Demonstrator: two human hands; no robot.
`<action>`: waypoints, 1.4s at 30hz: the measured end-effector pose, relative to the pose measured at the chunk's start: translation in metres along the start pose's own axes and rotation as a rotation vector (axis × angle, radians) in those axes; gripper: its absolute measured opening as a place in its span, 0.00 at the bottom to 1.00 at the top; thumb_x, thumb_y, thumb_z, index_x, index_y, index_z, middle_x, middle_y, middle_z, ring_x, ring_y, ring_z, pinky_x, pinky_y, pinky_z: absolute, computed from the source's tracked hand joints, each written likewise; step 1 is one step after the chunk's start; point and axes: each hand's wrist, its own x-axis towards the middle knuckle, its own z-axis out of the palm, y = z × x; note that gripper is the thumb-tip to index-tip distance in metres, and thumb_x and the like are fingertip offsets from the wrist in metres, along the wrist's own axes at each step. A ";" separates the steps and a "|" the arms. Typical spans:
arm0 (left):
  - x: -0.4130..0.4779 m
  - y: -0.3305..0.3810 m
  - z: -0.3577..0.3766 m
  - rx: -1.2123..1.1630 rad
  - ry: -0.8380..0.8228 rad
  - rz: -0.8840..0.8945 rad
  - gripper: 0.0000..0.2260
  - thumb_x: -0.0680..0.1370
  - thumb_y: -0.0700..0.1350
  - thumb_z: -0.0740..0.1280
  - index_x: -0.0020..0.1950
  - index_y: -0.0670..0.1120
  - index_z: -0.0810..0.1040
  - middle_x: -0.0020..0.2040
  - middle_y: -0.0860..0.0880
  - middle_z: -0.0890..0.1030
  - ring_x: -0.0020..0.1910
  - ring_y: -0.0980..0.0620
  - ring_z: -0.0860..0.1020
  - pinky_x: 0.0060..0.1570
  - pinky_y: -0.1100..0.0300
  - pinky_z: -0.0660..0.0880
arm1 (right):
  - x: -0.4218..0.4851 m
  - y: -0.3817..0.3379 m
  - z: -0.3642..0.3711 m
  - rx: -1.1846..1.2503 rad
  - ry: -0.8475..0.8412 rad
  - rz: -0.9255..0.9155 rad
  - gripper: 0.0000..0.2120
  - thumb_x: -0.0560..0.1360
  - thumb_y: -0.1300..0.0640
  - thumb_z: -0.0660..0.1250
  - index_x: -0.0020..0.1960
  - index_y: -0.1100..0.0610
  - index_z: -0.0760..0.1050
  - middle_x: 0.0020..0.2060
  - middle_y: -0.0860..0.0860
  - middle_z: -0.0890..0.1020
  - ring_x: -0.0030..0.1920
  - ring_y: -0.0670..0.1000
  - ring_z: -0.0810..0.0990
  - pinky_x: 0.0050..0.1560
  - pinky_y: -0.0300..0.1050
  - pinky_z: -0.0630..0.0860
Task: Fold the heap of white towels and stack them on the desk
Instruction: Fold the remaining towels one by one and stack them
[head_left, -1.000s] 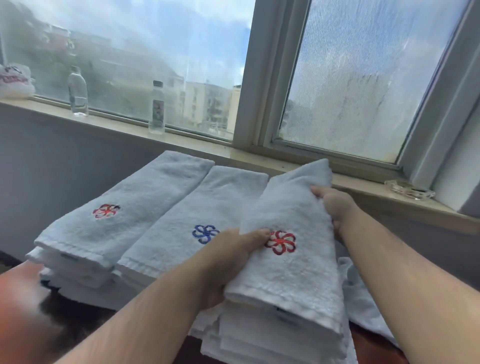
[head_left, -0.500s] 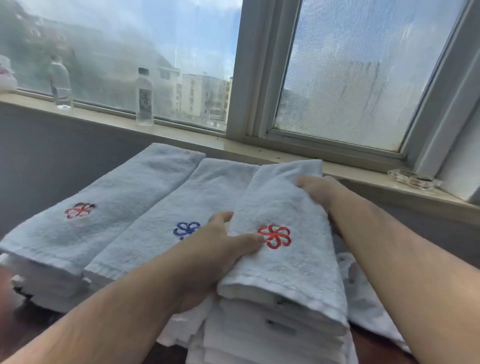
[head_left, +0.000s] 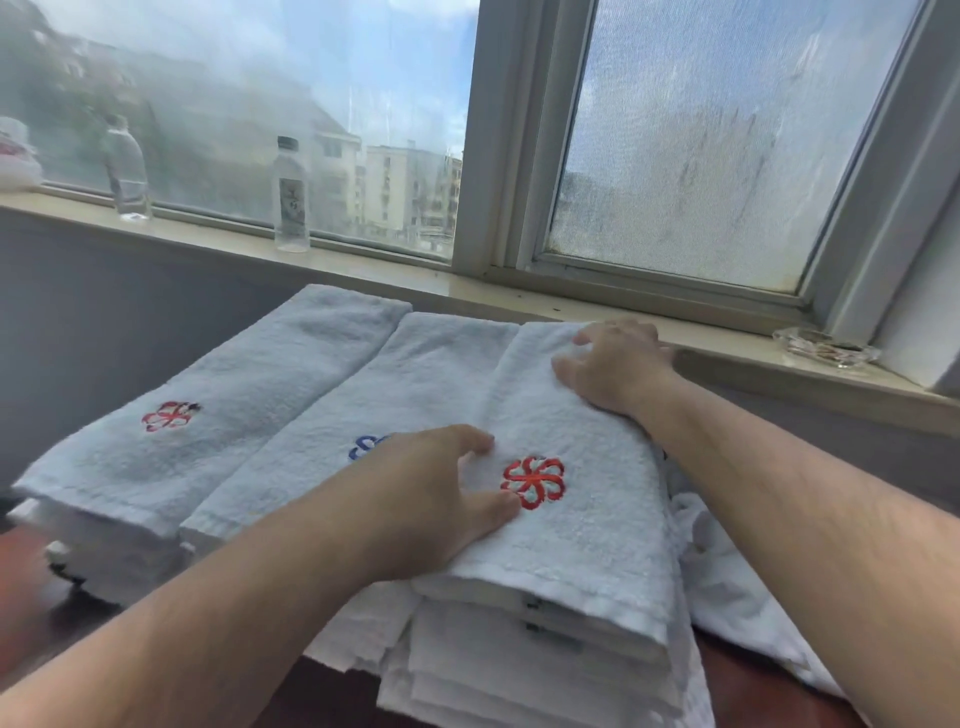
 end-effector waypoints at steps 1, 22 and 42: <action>0.002 0.002 0.001 0.036 0.029 0.002 0.27 0.77 0.66 0.65 0.74 0.61 0.67 0.71 0.54 0.69 0.70 0.53 0.68 0.62 0.61 0.65 | 0.000 0.001 0.001 -0.019 -0.024 -0.006 0.24 0.76 0.39 0.60 0.68 0.49 0.75 0.71 0.55 0.69 0.71 0.59 0.63 0.68 0.57 0.62; 0.015 -0.007 0.059 0.081 0.206 0.182 0.55 0.58 0.84 0.46 0.81 0.58 0.47 0.81 0.62 0.49 0.77 0.65 0.47 0.78 0.59 0.42 | 0.019 0.018 0.034 0.203 -0.268 -0.009 0.37 0.72 0.33 0.54 0.77 0.46 0.65 0.78 0.53 0.66 0.76 0.58 0.64 0.76 0.53 0.61; 0.026 -0.002 0.060 0.118 0.112 0.111 0.54 0.60 0.84 0.47 0.81 0.58 0.53 0.81 0.60 0.55 0.78 0.61 0.52 0.76 0.56 0.44 | 0.023 0.030 0.048 0.560 -0.285 -0.030 0.22 0.82 0.44 0.57 0.73 0.50 0.72 0.74 0.54 0.70 0.74 0.56 0.66 0.76 0.54 0.60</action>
